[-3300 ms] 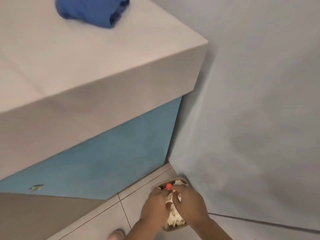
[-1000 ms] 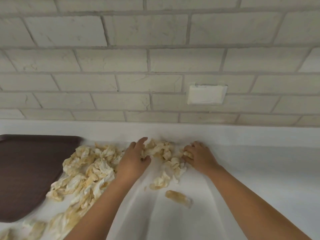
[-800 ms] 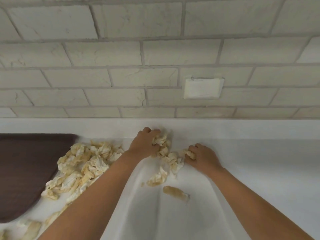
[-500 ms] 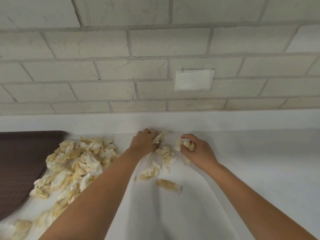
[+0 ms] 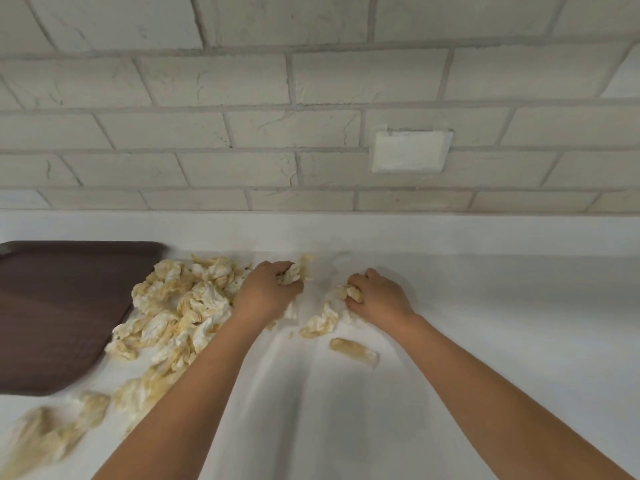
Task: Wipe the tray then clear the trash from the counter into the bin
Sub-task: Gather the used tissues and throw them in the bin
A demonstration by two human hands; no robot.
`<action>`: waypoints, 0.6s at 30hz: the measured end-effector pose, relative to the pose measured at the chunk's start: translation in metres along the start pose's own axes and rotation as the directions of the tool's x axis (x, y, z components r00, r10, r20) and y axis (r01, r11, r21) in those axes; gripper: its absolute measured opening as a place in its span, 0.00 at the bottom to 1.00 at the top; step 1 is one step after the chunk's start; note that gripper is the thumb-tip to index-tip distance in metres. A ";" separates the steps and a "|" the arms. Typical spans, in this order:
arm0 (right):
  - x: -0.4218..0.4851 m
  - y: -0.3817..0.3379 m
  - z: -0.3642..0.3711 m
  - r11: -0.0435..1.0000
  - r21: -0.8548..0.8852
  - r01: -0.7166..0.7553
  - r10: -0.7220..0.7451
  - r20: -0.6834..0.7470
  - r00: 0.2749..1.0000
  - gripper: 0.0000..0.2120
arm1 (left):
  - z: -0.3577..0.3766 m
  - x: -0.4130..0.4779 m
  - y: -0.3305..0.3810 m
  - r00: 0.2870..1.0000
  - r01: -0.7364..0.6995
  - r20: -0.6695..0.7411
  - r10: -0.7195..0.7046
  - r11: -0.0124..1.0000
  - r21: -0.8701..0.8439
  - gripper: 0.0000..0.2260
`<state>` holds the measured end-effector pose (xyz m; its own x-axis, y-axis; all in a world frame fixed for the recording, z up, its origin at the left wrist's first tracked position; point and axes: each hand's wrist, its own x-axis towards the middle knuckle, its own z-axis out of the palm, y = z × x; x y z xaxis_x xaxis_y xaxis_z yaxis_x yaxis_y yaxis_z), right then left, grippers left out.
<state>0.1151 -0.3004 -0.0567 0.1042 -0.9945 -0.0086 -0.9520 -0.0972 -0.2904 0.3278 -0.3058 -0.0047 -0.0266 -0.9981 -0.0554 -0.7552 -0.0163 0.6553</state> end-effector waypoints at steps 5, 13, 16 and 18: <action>-0.028 0.008 -0.022 0.902 0.412 -0.131 0.187 -0.098 0.977 0.09 | -0.011 -0.039 0.013 1.000 -0.003 -0.026 -0.005 0.957 -0.289 0.11; -0.151 0.013 -0.073 0.019 0.981 -0.191 0.549 0.149 0.822 0.04 | 0.000 -0.114 0.077 0.983 0.063 0.168 0.080 0.705 -0.707 0.06; -0.202 0.026 -0.080 -0.222 0.969 -0.110 0.562 0.220 0.797 0.04 | 0.021 -0.140 0.105 0.946 0.115 0.289 0.149 0.679 -0.725 0.07; -0.238 0.036 -0.083 -0.319 0.946 -0.058 0.555 0.236 0.797 0.04 | 0.037 -0.160 0.123 0.915 0.149 0.359 0.186 0.670 -0.727 0.07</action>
<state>0.0323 -0.0701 0.0148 -0.3776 -0.8380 -0.3939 0.5702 0.1248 -0.8120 0.2151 -0.1455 0.0567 -0.3999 -0.8947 -0.1989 -0.0339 -0.2024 0.9787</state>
